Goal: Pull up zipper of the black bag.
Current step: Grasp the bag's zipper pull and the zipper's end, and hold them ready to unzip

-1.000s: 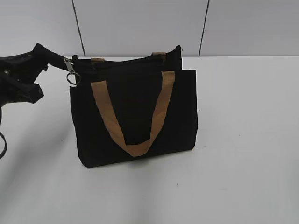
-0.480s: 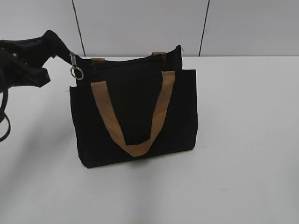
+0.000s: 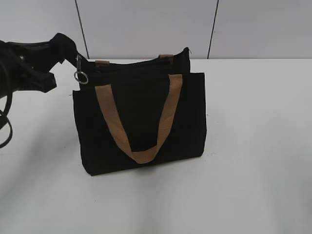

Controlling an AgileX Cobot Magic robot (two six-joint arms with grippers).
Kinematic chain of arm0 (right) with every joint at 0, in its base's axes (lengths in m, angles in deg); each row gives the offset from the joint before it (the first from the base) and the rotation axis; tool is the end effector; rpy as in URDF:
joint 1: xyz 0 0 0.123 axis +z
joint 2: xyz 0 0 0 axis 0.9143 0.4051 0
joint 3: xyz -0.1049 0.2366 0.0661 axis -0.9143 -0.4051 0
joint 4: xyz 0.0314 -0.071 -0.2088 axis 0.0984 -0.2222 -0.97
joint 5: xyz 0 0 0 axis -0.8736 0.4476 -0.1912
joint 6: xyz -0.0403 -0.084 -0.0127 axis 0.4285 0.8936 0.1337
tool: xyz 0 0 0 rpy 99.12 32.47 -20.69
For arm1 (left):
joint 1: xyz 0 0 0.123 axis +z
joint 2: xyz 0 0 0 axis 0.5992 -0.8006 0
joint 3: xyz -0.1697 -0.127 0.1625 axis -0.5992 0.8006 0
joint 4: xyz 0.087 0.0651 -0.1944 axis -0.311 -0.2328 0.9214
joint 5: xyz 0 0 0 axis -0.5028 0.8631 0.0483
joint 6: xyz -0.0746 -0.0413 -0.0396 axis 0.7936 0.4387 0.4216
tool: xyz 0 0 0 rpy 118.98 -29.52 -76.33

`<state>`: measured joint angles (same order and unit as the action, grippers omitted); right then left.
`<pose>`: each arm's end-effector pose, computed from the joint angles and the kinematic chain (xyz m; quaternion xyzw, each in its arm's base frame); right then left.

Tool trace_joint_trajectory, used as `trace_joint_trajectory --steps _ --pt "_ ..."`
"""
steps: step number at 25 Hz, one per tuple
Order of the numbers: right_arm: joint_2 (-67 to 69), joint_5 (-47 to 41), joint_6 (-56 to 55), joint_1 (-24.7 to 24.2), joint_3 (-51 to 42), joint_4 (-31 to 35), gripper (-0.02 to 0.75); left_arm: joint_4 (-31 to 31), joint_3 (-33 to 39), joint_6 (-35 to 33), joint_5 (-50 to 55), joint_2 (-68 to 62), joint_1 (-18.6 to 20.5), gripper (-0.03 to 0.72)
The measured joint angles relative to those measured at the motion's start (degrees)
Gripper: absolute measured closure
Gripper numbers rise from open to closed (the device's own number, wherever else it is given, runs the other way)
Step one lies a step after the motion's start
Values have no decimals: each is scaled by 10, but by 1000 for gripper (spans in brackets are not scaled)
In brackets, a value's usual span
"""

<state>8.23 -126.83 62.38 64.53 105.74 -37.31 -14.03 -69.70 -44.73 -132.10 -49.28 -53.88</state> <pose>0.0296 0.0181 0.2822 -0.0948 0.8620 0.0493 0.4955 0.2275 -0.0947 0.2384 0.2313 0.6951 -0.1570 0.6623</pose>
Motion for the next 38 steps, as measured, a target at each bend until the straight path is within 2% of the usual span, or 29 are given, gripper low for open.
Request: trace_joint_trajectory --steps 7,10,15,18,23,32,38 --pt "151 87 343 38 3 349 148 -2 -1 3 14 0 0 673" --pt "223 90 479 64 3 473 148 -2 -1 4 15 0 0 674" --pt "362 99 672 111 3 619 148 -2 -1 4 17 0 0 674" --pt "433 108 752 139 22 662 148 -2 -1 4 20 0 0 674" --pt "553 119 799 194 105 680 157 -2 -1 4 23 0 0 674" --pt "737 136 827 295 249 682 280 -2 -1 6 24 0 0 675" --pt "837 162 835 333 340 682 327 -3 -1 21 24 0 0 675"
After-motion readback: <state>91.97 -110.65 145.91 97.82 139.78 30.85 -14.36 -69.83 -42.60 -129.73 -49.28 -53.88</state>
